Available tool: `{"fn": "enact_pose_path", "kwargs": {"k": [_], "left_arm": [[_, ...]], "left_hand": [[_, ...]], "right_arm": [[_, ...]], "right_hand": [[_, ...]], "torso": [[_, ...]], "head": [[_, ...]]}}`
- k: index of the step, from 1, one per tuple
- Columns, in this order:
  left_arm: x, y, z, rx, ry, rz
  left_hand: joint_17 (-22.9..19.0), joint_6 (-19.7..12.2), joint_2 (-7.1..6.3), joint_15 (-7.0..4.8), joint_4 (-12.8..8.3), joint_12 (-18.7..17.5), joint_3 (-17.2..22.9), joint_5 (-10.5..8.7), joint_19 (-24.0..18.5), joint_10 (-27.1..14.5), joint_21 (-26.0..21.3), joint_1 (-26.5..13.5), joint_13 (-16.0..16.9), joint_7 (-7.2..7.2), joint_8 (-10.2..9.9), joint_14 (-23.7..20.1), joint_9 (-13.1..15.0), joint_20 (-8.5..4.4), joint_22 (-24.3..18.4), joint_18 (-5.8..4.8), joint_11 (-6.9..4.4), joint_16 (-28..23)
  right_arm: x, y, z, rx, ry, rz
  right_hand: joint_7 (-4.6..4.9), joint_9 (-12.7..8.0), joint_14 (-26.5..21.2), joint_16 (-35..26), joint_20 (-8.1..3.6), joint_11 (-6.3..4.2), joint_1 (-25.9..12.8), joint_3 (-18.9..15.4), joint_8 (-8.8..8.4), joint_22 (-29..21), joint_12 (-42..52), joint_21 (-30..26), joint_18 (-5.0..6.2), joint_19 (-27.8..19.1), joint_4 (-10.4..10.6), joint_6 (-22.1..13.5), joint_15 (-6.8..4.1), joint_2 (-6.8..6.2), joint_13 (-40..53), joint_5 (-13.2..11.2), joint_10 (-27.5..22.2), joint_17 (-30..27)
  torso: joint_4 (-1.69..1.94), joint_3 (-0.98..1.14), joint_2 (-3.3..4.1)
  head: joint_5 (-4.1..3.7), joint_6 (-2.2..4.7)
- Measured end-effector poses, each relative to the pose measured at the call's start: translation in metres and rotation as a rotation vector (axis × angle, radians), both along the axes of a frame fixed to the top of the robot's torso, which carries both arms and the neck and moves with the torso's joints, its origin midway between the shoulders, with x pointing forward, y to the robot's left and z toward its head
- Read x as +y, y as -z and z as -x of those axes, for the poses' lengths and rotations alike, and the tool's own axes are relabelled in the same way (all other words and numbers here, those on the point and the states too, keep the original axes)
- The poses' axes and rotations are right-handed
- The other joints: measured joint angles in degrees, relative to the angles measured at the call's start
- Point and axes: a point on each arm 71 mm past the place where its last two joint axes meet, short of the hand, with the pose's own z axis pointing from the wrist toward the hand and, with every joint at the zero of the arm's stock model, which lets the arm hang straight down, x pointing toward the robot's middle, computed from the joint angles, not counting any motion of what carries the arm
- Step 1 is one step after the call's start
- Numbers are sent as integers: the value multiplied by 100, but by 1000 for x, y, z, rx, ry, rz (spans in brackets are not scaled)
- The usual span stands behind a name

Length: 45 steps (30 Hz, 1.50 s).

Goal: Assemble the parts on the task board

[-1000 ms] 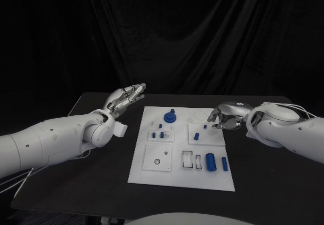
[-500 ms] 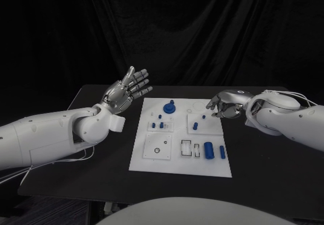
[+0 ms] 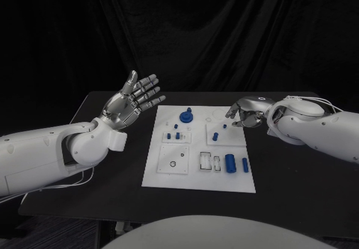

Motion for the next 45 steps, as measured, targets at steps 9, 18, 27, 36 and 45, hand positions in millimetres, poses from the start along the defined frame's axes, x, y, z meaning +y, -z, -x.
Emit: {"fn": "enact_pose_path", "kwargs": {"k": [9, 18, 27, 36, 45], "left_arm": [[-5, -3, 7, -12, 27, -4], [-6, -4, 9, -24, 31, -26], [-6, -3, 8, -23, 18, -33], [-5, -2, 5, -20, 9, -34], [-3, 0, 2, -20, 0, -38]], "left_hand": [[14, 294, 258, -124, -603, 156, -84, -33, -78, 137, -23, -180, 26, 44, 100, 42, 41, -248, -109, -2, 32, 49], [21, 308, 526, -99, -585, 233, -180, -131, -75, 248, -22, -652, 34, 45, 100, 67, 40, -245, -81, -88, 142, 61], [45, 419, 511, -40, -492, 330, -38, 80, 2, 310, -22, -712, 46, 54, 144, 126, 48, -120, -23, -87, 205, 160], [44, 419, 498, -40, -549, 330, -63, 148, 14, 310, -22, -699, 45, 54, 143, 125, 48, -90, -12, -86, 204, 183], [51, 419, 498, 2, -565, 375, -47, 303, 23, 331, 2, -699, 46, 54, 143, 124, 48, -18, 8, -85, 226, 210]], "right_arm": [[4, 5, -5, -3, 4, 13], [5, 6, -9, -11, 8, 24], [7, 6, -10, -14, 5, 25], [9, 9, -9, -9, -1, 25], [9, 12, -7, -4, -4, 25]], "right_hand": [[44, 32, -24, 155, 7, -23, -55, 48, 23, 185, 0, 116, 0, -57, 51, 127, -18, -55, 9, -156, 23, 133], [43, 39, -44, 249, 40, -22, -166, 22, 23, 251, 0, 138, 0, -99, 166, 126, 3, -91, 15, -380, 23, 206], [39, 53, -44, 288, 40, -54, -166, 22, 23, 282, 22, 138, 0, -99, 166, 168, 3, -91, 29, -380, 54, 240], [102, 81, -85, 342, 40, -86, -166, 70, 86, 338, 46, 180, 0, -99, 213, 328, -38, -91, 28, -221, 130, 280], [70, 142, -111, 404, 17, -118, -141, 287, 170, 476, 46, 271, 0, -122, 173, 632, -64, -100, 9, 196, 422, 344]], "torso": [[15, -9, 80], [19, -15, 167], [40, -2, 240], [43, 5, 257], [45, 5, 261]], "head": [[12, 0], [-86, -1], [-109, -1], [-113, 2], [-92, 2]]}}
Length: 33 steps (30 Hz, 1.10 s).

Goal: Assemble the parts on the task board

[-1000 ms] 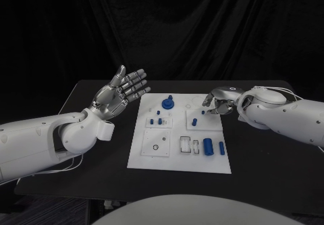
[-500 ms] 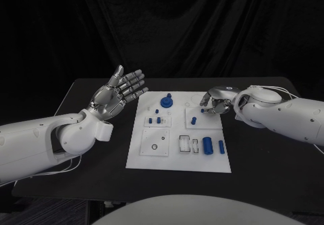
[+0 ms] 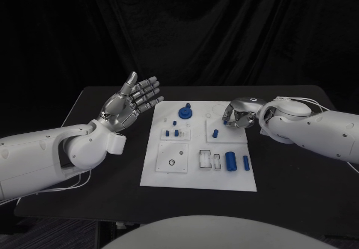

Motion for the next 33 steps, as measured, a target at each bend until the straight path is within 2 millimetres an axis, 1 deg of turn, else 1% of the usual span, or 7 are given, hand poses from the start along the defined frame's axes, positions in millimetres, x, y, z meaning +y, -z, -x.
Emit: {"fn": "enact_pose_path", "kwargs": {"k": [9, 12, 19, 22, 25, 29, 33], "left_arm": [[5, 2, -6, -2, -16, -11], [7, 3, -7, -3, -22, -15], [12, 4, -11, -5, -35, -22], [13, 5, -12, -6, -37, -24], [13, 5, -13, -6, -39, -25], [14, 5, -13, -7, -38, -24], [14, 5, -14, -7, -36, -23]], "left_hand": [[0, 0, 0, 0, -16, 0, 16, 65, 0, 16, 0, 0, 5, 0, 0, 0, 0, 0, 9, 0, 16, 0], [-1, 54, 0, 0, -16, 22, 16, 99, 0, 31, 0, 0, 5, 6, 29, 0, 2, 0, 14, 0, 31, 0], [-1, 92, 21, 0, -32, 22, 32, 134, 20, 36, 0, 21, 5, 9, 29, 0, 7, 20, 22, 0, 36, 34], [-1, 176, 2, 0, -60, 33, 61, 233, 20, 46, 0, 54, 4, 14, 67, 0, 25, 20, 30, 0, 46, 34], [4, 257, 16, 20, -71, 45, 72, 371, 20, 56, 23, 92, 4, 30, 111, 20, 35, 20, 32, 0, 56, 35], [4, 257, 15, 20, -69, 45, 73, 397, 20, 56, 23, 92, 4, 30, 111, 20, 35, 20, 39, 0, 56, 35], [4, 257, 16, 20, -54, 45, 88, 397, 41, 56, 23, 92, 4, 30, 111, 20, 35, 41, 46, 0, 56, 34]], "right_arm": [[4, 3, 1, 2, -6, -3], [5, 4, 1, 0, -7, -6], [6, 6, 0, -14, -4, -12], [7, 7, 0, -19, -4, -14], [7, 8, 0, -23, -4, -16], [7, 8, 1, -33, -7, -23], [6, 9, 2, -45, -10, -30]], "right_hand": [[-30, 41, 10, 28, -39, -48, 87, 164, 2, 160, -68, 123, 0, -39, -55, 127, -10, -3, -20, 198, 195, 28], [-9, 43, 21, 28, -59, -27, 85, 179, 2, 209, -112, 152, 0, -59, -40, 148, -21, -5, -18, 179, 215, 39], [-9, 48, 21, 49, -59, -44, 85, 219, 2, 266, -144, 179, 0, -59, -48, 148, -22, -5, -23, 108, 240, 50], [-9, 48, 21, 49, -59, -27, 85, 219, 2, 273, -164, 201, 0, -59, -48, 148, -21, -5, -23, 108, 256, 54], [-15, 62, 51, 49, -91, -57, 196, 312, 2, 335, -164, 252, 0, -91, -141, 205, -51, 19, -24, 142, 354, 60], [-25, 102, 53, 49, -122, -66, 273, 394, 13, 463, -208, 358, 0, -122, -223, 323, -53, 57, -28, 198, 486, 62], [-60, 196, 94, 49, -151, -100, 293, 407, 110, 603, -254, 485, 0, -151, -302, 547, -94, 76, -28, 197, 697, 69]], "torso": [[3, -1, 0], [3, -3, -1], [0, -4, -3], [-3, -4, -6], [-3, -4, -6], [-3, -4, -7], [-3, -4, -7]], "head": [[3, 1], [2, 1], [9, 1], [13, 1], [13, 1], [14, 1], [26, 1]]}}
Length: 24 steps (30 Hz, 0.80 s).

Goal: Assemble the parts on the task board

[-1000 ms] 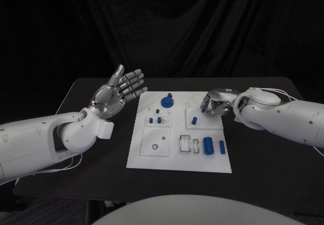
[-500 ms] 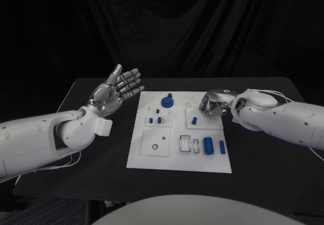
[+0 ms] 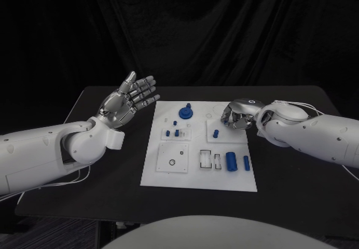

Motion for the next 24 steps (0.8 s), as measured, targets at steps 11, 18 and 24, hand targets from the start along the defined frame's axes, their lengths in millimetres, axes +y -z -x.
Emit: {"fn": "enact_pose_path", "kwargs": {"k": [11, 18, 24], "left_arm": [[2, 0, -1, -1, -1, 0], [0, 0, -1, -1, 3, 2], [-2, 0, 0, 0, 8, 5]], "left_hand": [[6, 20, 1, 20, 15, 0, 17, 70, 0, -22, 0, 46, -1, -20, 23, 21, 0, 0, 13, 0, 22, 26], [11, 51, 1, 41, 0, 0, 32, 111, 0, -22, 22, 46, -1, 11, 22, -1, 7, 0, 28, 0, 21, 48], [11, 71, 1, 62, 0, 0, 32, 112, 20, -22, 22, 46, -1, -9, 45, 21, 7, 20, 33, 0, 21, 72]], "right_arm": [[-2, -8, 3, -55, -7, -36], [2, -38, -1, -131, -22, -68], [8, -62, 2, -172, -47, -92]], "right_hand": [[-30, 93, 51, -3, 0, -53, 10, -17, 26, 121, -42, 69, 0, -42, -16, 71, -51, 2, 19, -2, 135, 0], [-51, 122, 57, -3, -20, -43, 10, -32, 26, 148, -59, 89, 0, -62, -31, 92, -56, 2, 19, -18, 165, -1], [-56, 133, 72, -4, -20, -56, 9, -49, 26, 156, -60, 89, 0, -62, -14, 97, -71, 1, 19, -22, 193, -1]], "torso": [[-5, 2, 4], [-14, 4, 4], [-14, 4, 4]], "head": [[26, 0], [23, 0], [59, 0]]}}
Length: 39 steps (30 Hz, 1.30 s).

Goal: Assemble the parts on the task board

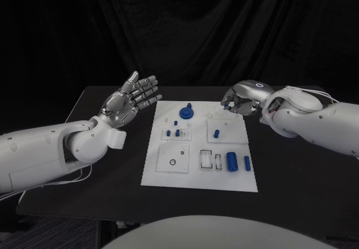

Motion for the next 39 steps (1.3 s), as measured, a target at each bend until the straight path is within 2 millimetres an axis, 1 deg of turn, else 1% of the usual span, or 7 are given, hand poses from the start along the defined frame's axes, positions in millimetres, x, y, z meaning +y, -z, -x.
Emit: {"fn": "enact_pose_path", "kwargs": {"k": [5, 10, 15, 20, 27, 33, 39], "left_arm": [[-1, 0, 0, 0, 1, 1], [-1, 0, 0, 0, 1, 1], [-3, -1, 1, 1, 7, 4], [-5, -1, 3, 2, 12, 7], [-7, -1, 3, 2, 15, 8], [-9, -1, 3, 2, 19, 10], [-12, 0, 1, 2, 24, 11]], "left_hand": [[0, 0, 0, 0, 0, 0, 0, 0, 0, 0, 0, 0, 0, 0, 0, 0, 0, 0, 0, 0, 0, 0], [0, 46, 0, 0, 16, 0, 16, 0, 0, 0, 0, 0, 3, 15, 0, 0, 7, 0, -1, 0, 0, 0], [-1, 51, 0, 0, 16, 0, 15, 0, 0, 0, 0, 0, 6, 10, 28, 0, 9, 0, 10, 0, -1, 0], [5, 92, 0, 0, 32, 0, 32, 0, 0, -9, 0, 0, 6, 10, 29, 0, 14, -1, 10, 1, 23, 0], [5, 92, 22, 0, 32, 22, 31, 0, -1, -7, 0, 22, 6, 10, 29, 0, 14, -1, 15, 1, 35, 22], [5, 92, 22, 0, 48, 22, 47, 0, -1, -7, 0, 22, 5, 10, 29, 0, 14, -1, 23, 0, 35, 22], [10, 92, 22, 20, 89, 22, 89, 22, 14, -7, 26, 22, 7, 10, 52, 21, 14, 13, 37, 1, 35, 46]], "right_arm": [[14, -6, 18, 4, -59, -19], [43, -8, 45, 6, -168, -32], [72, -3, 67, 1, -269, -26], [93, 5, 77, -4, -332, -14], [115, 26, 84, 12, -378, 7], [124, 45, 87, 33, -389, 17], [132, 57, 91, 44, -399, 13]], "right_hand": [[-15, 8, 0, 0, 0, 13, 0, -16, 0, 5, -11, 0, 0, 0, 16, 15, 0, 0, -1, 0, 14, 0], [-15, 20, 0, 0, 0, -25, -46, -16, 0, 17, -21, 0, 0, 0, 16, 16, 0, -46, -3, 0, 52, 0], [-15, 29, 37, 0, 0, -25, -46, -16, 0, 35, -56, 0, 0, 0, 16, 16, -4, -46, -4, -1, 52, 10], [-15, 42, 73, 0, 0, -45, -46, -16, 0, 46, -66, 26, 0, 0, 16, 15, -10, -46, -11, -1, 72, 22], [-15, 47, 78, 0, 0, -45, -47, -16, 0, 53, -76, 26, 0, 0, 16, 15, -5, -46, -11, -1, 72, 22], [-15, 65, 97, 0, 0, -25, -47, -32, 0, 70, -110, 26, 0, 0, 32, 15, -24, -46, -9, -1, 93, 37], [-67, 177, 169, 21, -22, -67, -63, -49, 50, 108, -196, 66, 0, 22, 15, 148, -56, -62, -9, -23, 239, 64]], "torso": [[0, -9, 0], [11, -21, 2], [24, -31, 2], [25, -21, 7], [21, -11, 7], [25, -9, 4], [21, -12, 0]], "head": [[61, 0], [130, 0], [279, 0], [409, 0], [470, 0], [482, 1], [516, 1]]}}
